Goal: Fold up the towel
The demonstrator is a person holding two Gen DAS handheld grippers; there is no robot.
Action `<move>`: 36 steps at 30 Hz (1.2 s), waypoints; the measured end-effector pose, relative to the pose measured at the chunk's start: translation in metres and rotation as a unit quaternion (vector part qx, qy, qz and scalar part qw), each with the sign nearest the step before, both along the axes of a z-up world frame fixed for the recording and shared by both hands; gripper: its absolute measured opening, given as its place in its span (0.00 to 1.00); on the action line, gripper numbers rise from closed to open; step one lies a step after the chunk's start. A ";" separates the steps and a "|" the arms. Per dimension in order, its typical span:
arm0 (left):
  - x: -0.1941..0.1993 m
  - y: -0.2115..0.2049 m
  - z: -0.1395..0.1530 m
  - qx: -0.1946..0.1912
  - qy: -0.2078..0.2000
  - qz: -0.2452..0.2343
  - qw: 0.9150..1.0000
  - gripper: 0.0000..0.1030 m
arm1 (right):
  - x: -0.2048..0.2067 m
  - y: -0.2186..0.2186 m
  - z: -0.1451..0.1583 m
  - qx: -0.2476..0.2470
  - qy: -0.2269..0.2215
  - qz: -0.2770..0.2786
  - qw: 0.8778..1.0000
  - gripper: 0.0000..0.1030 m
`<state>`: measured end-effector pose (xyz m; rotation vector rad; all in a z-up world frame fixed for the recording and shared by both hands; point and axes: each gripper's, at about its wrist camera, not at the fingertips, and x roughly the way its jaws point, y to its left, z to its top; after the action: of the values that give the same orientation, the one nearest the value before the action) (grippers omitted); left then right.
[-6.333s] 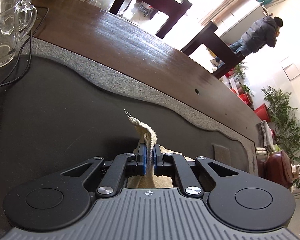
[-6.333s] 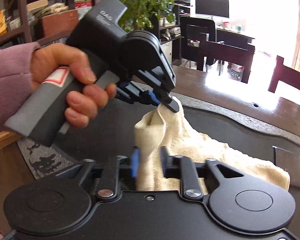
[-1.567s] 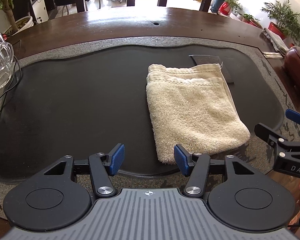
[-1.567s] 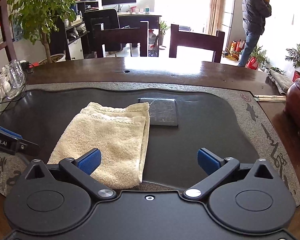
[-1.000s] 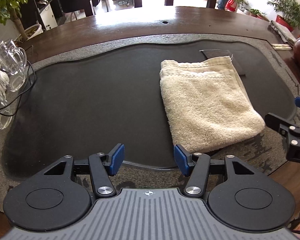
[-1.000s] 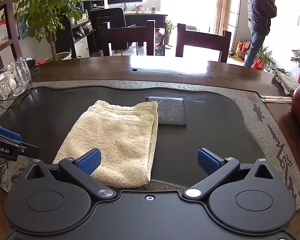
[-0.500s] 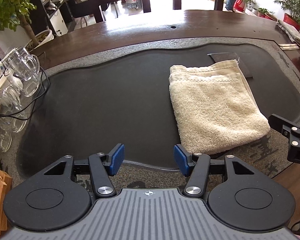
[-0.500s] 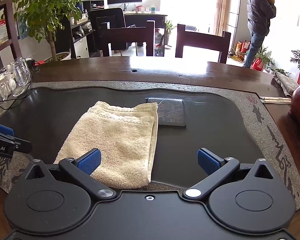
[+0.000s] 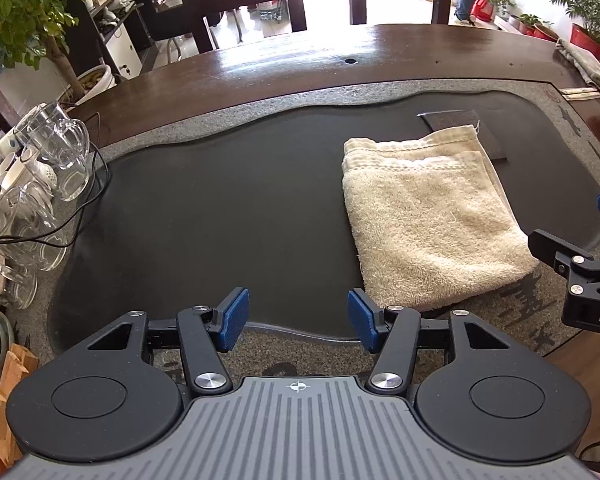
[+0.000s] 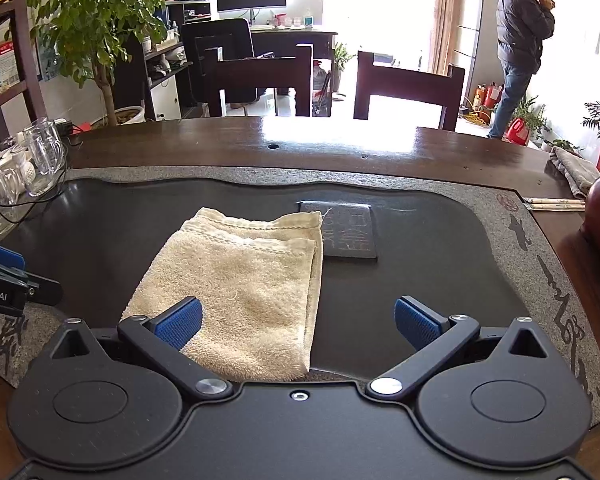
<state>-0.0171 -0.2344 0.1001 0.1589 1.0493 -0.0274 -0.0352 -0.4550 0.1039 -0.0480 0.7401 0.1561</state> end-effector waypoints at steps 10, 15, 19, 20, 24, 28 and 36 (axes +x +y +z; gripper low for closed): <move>0.001 -0.001 0.005 0.009 -0.003 0.000 1.000 0.55 | 0.001 0.003 0.001 -0.001 0.000 0.006 1.000 1.00; 0.001 -0.002 0.007 0.009 -0.005 -0.001 1.000 0.55 | 0.001 0.003 0.002 -0.001 0.000 0.006 1.000 1.00; 0.001 -0.003 0.009 0.008 -0.008 -0.003 1.000 0.55 | 0.001 0.003 0.003 -0.001 0.000 0.006 1.000 1.00; 0.001 -0.003 0.010 0.008 -0.009 -0.003 1.000 0.55 | 0.001 0.003 0.002 0.000 0.001 0.007 1.000 1.00; 0.001 -0.006 0.013 0.008 -0.012 -0.007 1.000 0.55 | 0.002 0.002 0.002 0.001 0.002 0.006 1.000 1.00; 0.001 -0.007 0.018 0.005 -0.016 -0.009 1.000 0.55 | 0.003 0.002 0.004 0.002 0.001 0.006 1.000 1.00; 0.003 -0.010 0.023 0.016 -0.021 -0.012 1.000 0.55 | 0.005 0.003 0.006 0.003 0.000 0.008 1.000 1.00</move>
<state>-0.0141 -0.2443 0.1236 0.2005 1.0056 -0.0292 -0.0304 -0.4516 0.1099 -0.0491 0.7395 0.1731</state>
